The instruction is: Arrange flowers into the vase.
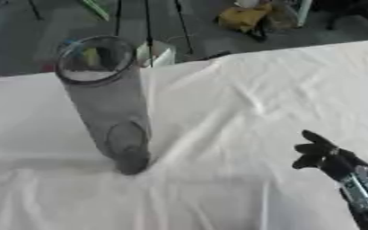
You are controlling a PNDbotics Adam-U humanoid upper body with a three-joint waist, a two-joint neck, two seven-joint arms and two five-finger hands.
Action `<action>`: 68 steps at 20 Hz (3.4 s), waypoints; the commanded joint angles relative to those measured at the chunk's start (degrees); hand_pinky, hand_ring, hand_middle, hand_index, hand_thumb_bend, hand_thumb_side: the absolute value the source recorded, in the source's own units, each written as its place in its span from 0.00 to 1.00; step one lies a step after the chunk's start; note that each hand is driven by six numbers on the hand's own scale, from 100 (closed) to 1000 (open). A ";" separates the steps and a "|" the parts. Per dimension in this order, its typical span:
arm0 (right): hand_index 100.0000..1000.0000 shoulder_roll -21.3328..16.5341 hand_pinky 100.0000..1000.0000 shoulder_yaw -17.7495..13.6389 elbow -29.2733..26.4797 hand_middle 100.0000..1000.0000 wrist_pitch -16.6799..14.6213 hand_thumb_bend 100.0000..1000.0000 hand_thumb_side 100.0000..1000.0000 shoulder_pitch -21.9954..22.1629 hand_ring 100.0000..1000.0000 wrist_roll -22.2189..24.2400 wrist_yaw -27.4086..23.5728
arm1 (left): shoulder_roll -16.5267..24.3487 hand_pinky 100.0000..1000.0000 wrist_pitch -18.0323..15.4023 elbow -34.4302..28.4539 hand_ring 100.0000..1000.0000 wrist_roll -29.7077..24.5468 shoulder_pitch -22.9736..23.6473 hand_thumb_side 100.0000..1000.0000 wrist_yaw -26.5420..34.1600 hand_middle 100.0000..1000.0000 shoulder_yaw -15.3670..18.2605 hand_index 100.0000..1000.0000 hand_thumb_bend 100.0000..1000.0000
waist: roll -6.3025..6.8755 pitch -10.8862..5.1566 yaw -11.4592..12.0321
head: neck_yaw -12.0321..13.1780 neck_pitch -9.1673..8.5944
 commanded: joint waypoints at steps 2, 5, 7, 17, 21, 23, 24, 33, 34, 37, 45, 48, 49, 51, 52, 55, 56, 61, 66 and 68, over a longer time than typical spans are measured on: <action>0.76 -0.39 0.68 -0.28 -1.12 0.50 0.01 0.00 1.00 -0.36 1.00 0.13 -0.35 | 0.54 0.00 0.88 0.64 0.00 -0.20 -0.59 0.77 -0.55 0.00 -0.05 0.02 0.02 | 0.58 -0.35 0.04 | 0.19 -0.51; 0.76 -0.38 0.69 -0.36 -1.12 0.50 0.05 0.00 1.00 -0.21 1.00 0.05 -0.39 | 0.77 0.00 1.77 1.36 0.00 -0.04 -0.27 0.77 -1.21 0.00 -0.16 0.02 0.02 | 0.43 -0.45 0.18 | 0.12 -0.37; 0.76 -0.39 0.69 -0.43 -1.12 0.50 0.10 0.00 1.00 -0.04 1.00 -0.04 -0.40 | 1.13 0.00 2.49 1.76 0.00 0.33 -0.12 0.77 -1.91 0.00 -0.20 0.02 0.01 | 0.32 -0.61 0.43 | 0.03 -0.12; 0.76 -0.19 0.69 -0.63 -1.12 0.50 0.50 0.00 1.00 0.39 1.00 -0.18 -0.54 | 2.74 0.00 3.09 -0.33 0.00 2.05 1.41 0.77 -4.14 0.00 -0.41 0.02 0.01 | 0.05 -1.13 1.36 | -0.46 0.56; 0.76 -0.03 0.69 -0.73 -1.12 0.50 0.30 0.00 1.00 0.27 1.00 -0.25 -0.57 | 2.58 0.00 1.58 -0.68 0.00 -0.09 2.31 0.77 -2.58 0.00 -0.45 0.02 0.00 | -0.21 -0.74 1.11 | -0.41 0.03; 0.76 0.02 0.69 -0.72 -1.12 0.50 0.23 0.00 1.00 0.22 1.00 -0.21 -0.57 | 2.45 0.00 1.38 -0.49 0.00 -1.21 2.50 0.77 -2.24 0.00 -0.48 0.02 0.00 | -0.29 -0.54 1.07 | -0.40 -0.06; 0.76 0.05 0.69 -0.73 -1.12 0.50 0.21 0.00 1.00 0.20 1.00 -0.18 -0.55 | 2.38 0.00 1.36 -0.41 0.00 -1.71 2.58 0.77 -2.10 0.00 -0.49 0.02 0.00 | -0.33 -0.46 1.07 | -0.39 -0.08; 0.76 0.25 0.69 -0.85 -1.12 0.50 0.19 0.00 1.00 0.27 1.00 -0.21 -0.37 | 2.11 0.00 2.38 0.66 0.00 -2.14 3.32 0.78 -2.38 0.00 -0.52 0.02 0.00 | -0.48 -0.04 1.19 | -0.52 0.19; 0.76 0.26 0.69 -0.86 -1.12 0.50 0.23 0.00 1.00 0.29 1.00 -0.22 -0.36 | 2.07 0.00 2.59 0.80 0.00 -1.96 3.39 0.78 -2.52 0.00 -0.54 0.02 0.00 | -0.49 -0.04 1.21 | -0.53 0.22; 0.76 0.31 0.69 -0.86 -1.12 0.50 0.34 0.00 1.00 0.28 1.00 -0.30 -0.39 | 1.81 0.00 3.54 1.25 0.00 -1.06 3.46 0.78 -2.84 0.00 -0.61 0.02 0.01 | -0.48 -0.07 1.17 | -0.49 0.22; 0.76 0.45 0.69 -0.87 -1.12 0.50 0.21 0.00 1.00 0.07 1.00 -0.33 -0.57 | 0.83 0.00 2.46 2.03 0.00 -0.86 3.91 0.78 -4.12 0.00 -0.55 0.02 0.01 | -0.62 0.20 0.77 | -0.41 -0.61; 0.76 0.50 0.69 -0.85 -1.12 0.50 0.16 0.00 1.00 -0.01 1.00 -0.25 -0.58 | 0.59 0.00 2.26 2.31 0.00 -1.78 4.00 0.78 -4.14 0.00 -0.62 0.02 0.01 | -0.64 0.44 0.71 | -0.37 -0.83; 0.76 0.52 0.69 -0.85 -1.12 0.50 0.15 0.00 1.00 -0.03 1.00 -0.22 -0.57 | 0.53 0.00 2.28 2.51 0.00 -1.98 4.06 0.79 -4.21 0.00 -0.63 0.02 0.01 | -0.64 0.52 0.68 | -0.33 -0.86; 0.76 0.56 0.69 -0.85 -1.12 0.50 0.12 0.00 1.00 -0.06 1.00 -0.17 -0.53 | 0.34 0.00 2.38 3.12 0.00 -2.12 4.15 0.79 -4.41 0.00 -0.60 0.02 0.01 | -0.66 0.69 0.61 | -0.26 -0.96; 0.76 0.57 0.69 -0.85 -1.12 0.50 0.10 0.00 1.00 -0.06 1.00 -0.15 -0.51 | 0.25 0.00 2.43 3.43 0.00 -2.14 4.16 0.79 -4.50 0.00 -0.58 0.02 0.01 | -0.66 0.75 0.58 | -0.27 -1.00; 0.76 0.61 0.69 -0.88 -1.12 0.50 0.10 0.00 1.00 -0.04 1.00 -0.12 -0.45 | 0.18 0.00 2.56 4.16 0.00 -2.25 4.24 0.80 -5.01 0.00 -0.65 0.02 0.01 | -0.64 0.86 0.56 | -0.28 -0.86; 0.76 0.63 0.69 -0.89 -1.12 0.50 0.11 0.00 1.00 -0.04 1.00 -0.11 -0.43 | 0.13 0.00 2.69 4.44 0.00 -2.25 4.28 0.80 -5.22 0.00 -0.70 0.02 0.01 | -0.64 0.88 0.55 | -0.31 -0.80; 0.76 0.68 0.69 -0.95 -1.12 0.49 0.10 0.00 1.00 0.01 1.00 -0.11 -0.44 | 0.07 0.00 3.41 6.88 0.00 -0.51 4.35 0.82 -6.89 0.00 -0.74 0.02 0.03 | -0.66 0.74 0.50 | -0.32 -0.67; 0.76 0.71 0.69 -1.03 -1.12 0.49 0.10 0.00 1.00 0.05 1.00 -0.20 -0.59 | -0.08 0.00 4.27 9.71 0.00 2.20 4.55 0.86 -9.01 0.00 -0.65 0.03 0.05 | -0.75 0.50 0.55 | -0.29 -0.40; 0.76 0.71 0.69 -1.01 -1.12 0.49 0.13 0.00 1.00 0.05 1.00 -0.17 -0.66 | -0.09 0.00 4.52 10.39 0.00 2.71 4.62 0.88 -9.76 0.00 -0.79 0.05 0.05 | -0.75 0.41 0.57 | -0.28 -0.32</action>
